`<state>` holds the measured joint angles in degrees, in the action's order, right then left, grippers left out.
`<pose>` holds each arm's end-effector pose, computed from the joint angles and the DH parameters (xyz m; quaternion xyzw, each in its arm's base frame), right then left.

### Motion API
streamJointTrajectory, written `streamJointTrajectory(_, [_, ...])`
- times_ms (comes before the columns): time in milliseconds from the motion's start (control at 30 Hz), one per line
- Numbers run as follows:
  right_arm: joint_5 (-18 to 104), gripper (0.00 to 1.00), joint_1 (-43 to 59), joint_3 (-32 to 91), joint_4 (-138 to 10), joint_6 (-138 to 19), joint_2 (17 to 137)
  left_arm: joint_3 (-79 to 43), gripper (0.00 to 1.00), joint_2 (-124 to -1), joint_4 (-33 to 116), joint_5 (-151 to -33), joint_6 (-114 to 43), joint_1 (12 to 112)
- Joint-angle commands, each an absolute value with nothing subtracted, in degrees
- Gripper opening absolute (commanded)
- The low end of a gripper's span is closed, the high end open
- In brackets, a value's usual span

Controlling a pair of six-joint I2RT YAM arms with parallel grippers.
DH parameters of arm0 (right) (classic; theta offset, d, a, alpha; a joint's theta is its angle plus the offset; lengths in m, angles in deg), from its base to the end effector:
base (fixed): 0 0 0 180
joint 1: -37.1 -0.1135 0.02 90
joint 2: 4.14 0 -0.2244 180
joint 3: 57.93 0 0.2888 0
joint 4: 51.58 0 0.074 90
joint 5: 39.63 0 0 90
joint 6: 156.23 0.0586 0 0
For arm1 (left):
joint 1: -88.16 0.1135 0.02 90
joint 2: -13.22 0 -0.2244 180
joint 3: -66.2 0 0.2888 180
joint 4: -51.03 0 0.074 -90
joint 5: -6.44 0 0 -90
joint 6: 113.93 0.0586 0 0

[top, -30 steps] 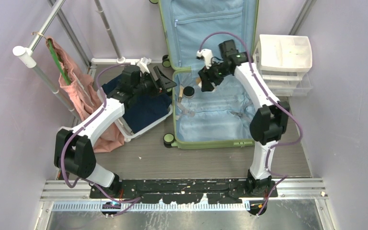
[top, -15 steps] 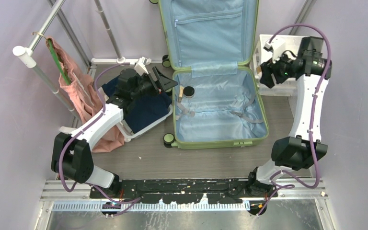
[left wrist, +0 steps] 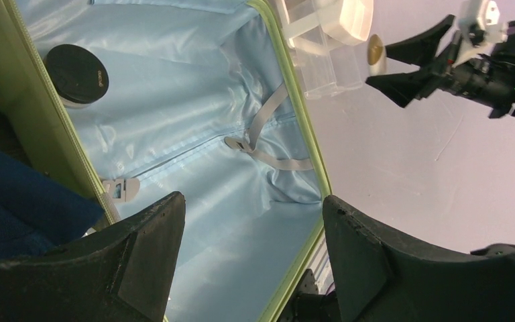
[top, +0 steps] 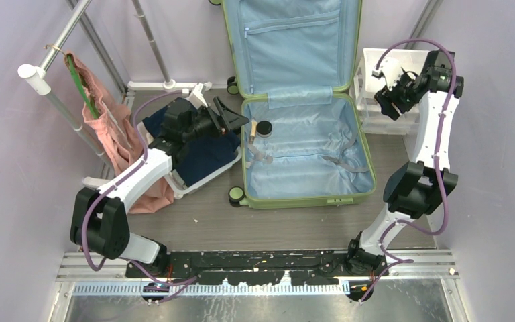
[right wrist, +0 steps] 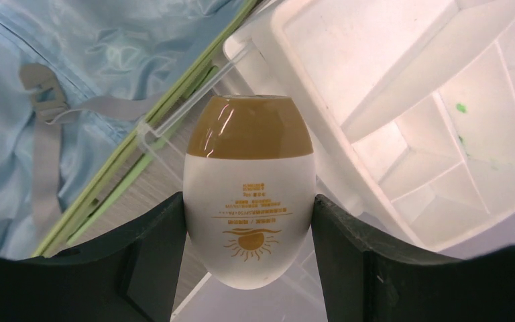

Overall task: Open, take out, and arrange the luggage
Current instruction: Place the personal item in the drawer.

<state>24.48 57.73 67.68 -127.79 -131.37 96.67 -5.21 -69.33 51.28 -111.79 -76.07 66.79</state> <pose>0.3864 -0.1181 0.3560 -0.4169 0.8233 -0.0642 0.3798 0.3602 -0.1707 0.2565 -0.0486 0.7621 -0.5202 0.3823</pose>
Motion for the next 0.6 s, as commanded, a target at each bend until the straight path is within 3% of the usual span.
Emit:
streamJointTrajectory(0, [27.2,0.26,57.8,70.4,-124.1,-137.7,99.0,-4.6,0.75,-65.6,55.1,-112.5,-75.7,66.5])
streamJointTrajectory(133, [29.3,0.30,57.9,70.2,-122.8,-139.3,101.7,-4.5,0.75,-65.5,54.7,-112.2,-75.7,66.5])
streamJointTrajectory(267, [30.0,0.56,57.8,68.8,-122.5,-139.4,102.1,-4.8,0.75,-65.5,54.2,-111.9,-75.7,66.5])
streamJointTrajectory(367, [29.7,0.71,57.8,65.6,-121.4,-139.2,100.5,-4.8,0.75,-65.4,54.1,-111.5,-75.7,66.5])
streamJointTrajectory(567, [28.3,0.83,58.3,66.0,-121.3,-133.5,99.7,-5.8,0.75,-66.0,53.5,-111.5,-76.4,66.5])
